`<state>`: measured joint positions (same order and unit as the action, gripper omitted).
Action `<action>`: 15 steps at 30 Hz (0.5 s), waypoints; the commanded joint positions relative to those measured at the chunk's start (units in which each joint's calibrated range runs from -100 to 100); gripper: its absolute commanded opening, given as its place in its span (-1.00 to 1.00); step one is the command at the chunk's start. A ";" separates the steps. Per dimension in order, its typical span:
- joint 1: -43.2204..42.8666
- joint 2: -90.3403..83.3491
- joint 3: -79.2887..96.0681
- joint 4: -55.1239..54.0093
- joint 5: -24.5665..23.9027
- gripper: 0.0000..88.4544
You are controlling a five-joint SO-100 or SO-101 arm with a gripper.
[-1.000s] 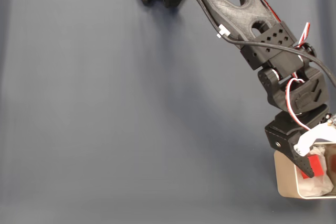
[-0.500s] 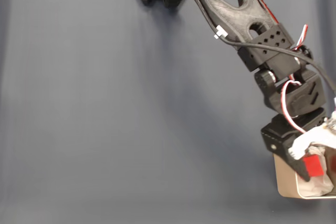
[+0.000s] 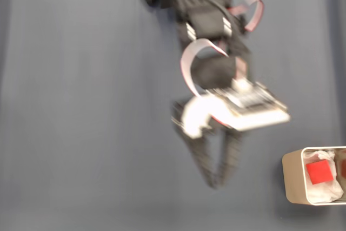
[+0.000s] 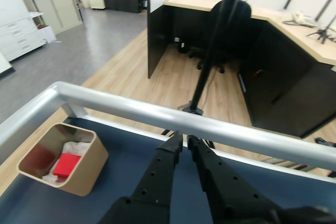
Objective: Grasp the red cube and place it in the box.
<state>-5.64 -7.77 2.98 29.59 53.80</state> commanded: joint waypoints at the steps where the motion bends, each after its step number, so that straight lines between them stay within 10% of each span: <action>1: 3.44 -17.62 12.71 0.16 0.10 -1.00; 15: 5.92 -64.41 70.92 0.57 -1.17 -1.00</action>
<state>0.00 -62.31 64.20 29.59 53.21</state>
